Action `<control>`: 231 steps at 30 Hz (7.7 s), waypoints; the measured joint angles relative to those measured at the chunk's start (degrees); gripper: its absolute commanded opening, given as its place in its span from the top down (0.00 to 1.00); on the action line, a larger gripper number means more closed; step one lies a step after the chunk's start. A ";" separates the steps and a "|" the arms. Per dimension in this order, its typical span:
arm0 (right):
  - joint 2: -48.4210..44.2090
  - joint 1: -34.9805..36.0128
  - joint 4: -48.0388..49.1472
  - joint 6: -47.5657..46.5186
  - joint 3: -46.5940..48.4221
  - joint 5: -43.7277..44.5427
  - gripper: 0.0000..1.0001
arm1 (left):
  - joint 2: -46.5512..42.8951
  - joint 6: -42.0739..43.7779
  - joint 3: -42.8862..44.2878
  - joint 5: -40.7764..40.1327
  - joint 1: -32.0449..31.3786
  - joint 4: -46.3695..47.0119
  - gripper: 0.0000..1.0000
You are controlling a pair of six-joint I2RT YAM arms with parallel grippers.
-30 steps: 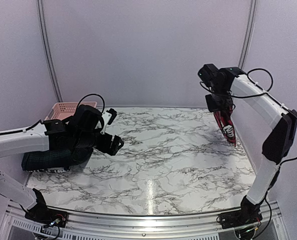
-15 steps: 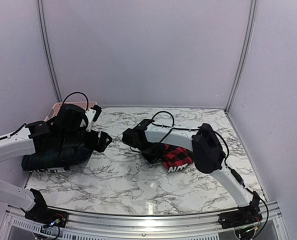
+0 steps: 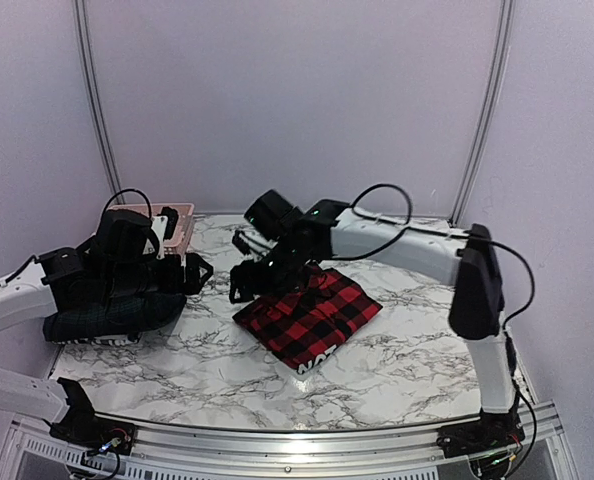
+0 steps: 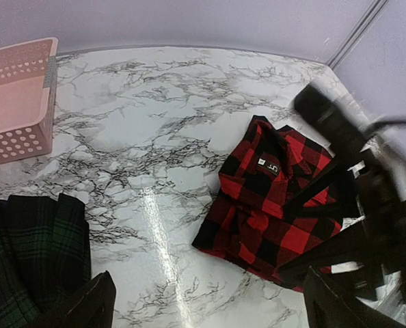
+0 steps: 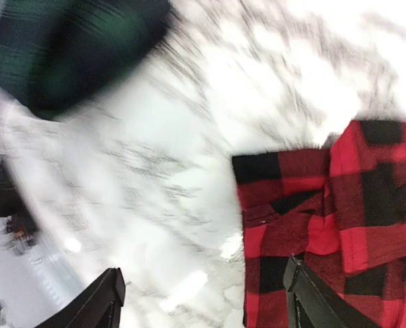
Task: Fold and stack the mixed laundry pile
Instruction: Turn over the square-folded T-shirt at the center of the board, then rotate the square-folded T-shirt at the center of the board, then smooth out the square-folded T-shirt at the center of the board, then pick up the square-folded T-shirt from the center of the board.
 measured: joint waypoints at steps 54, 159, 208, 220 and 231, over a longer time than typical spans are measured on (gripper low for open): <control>-35.08 -26.77 16.98 -6.54 -65.35 -18.03 0.56 | 37.66 -7.52 9.40 23.74 0.63 13.16 0.56; -22.77 -26.97 21.18 -15.19 -51.65 -14.29 0.87 | 43.36 -2.10 16.09 19.74 6.95 4.42 0.75; -14.25 -27.06 27.12 -16.06 -47.65 -13.84 1.00 | 44.41 -1.07 13.42 17.09 10.25 7.21 1.00; -9.31 -29.42 23.52 -16.92 -36.72 -9.88 0.51 | 48.15 -1.40 17.07 16.46 11.87 8.72 0.13; -27.80 -23.50 18.25 -21.84 -34.82 -9.57 0.48 | 25.51 -4.20 13.97 14.75 13.29 10.43 0.01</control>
